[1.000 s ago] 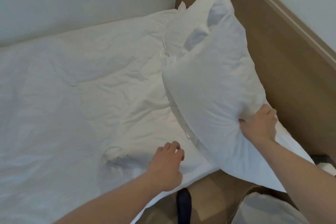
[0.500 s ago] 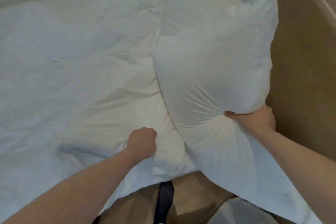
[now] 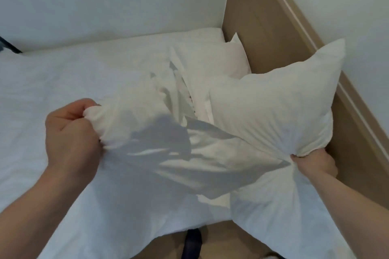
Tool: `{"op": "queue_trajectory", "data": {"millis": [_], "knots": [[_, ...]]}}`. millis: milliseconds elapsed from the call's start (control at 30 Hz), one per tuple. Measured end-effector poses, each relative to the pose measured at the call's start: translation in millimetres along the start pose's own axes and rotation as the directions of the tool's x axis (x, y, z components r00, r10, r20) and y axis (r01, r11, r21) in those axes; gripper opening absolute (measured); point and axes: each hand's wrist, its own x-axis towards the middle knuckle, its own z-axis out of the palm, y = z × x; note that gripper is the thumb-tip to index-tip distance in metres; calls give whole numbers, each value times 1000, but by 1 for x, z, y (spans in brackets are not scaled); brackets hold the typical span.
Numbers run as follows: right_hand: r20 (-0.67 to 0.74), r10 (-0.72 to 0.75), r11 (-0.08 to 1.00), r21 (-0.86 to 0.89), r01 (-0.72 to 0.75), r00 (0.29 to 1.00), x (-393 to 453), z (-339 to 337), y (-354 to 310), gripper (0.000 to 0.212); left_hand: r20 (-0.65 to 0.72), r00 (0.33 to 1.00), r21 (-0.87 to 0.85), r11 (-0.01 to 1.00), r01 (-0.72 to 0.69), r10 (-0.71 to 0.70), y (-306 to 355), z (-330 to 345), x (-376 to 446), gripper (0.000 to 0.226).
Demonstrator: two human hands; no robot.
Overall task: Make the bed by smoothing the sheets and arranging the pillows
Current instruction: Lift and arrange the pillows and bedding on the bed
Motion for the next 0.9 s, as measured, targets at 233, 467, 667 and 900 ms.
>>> {"op": "queue_trajectory", "data": {"millis": [233, 467, 667, 900], "knots": [[-204, -286, 942, 120, 314, 936, -42, 10, -31, 126, 344, 931, 401, 916, -28, -122, -59, 35, -18, 26], [371, -623, 747, 543, 383, 688, -180, 28, -104, 85, 350, 900, 471, 879, 72, -261, -84, 37, -21, 33], [633, -695, 717, 571, 401, 340, -278, 44, -123, 83, 244, 908, 322, 912, 256, -341, -75, 17, -7, 35], [399, -666, 595, 794, 126, 631, -343, 65, -172, 34, 146, 901, 252, 896, 366, -409, -103, -66, -10, 6]]}}
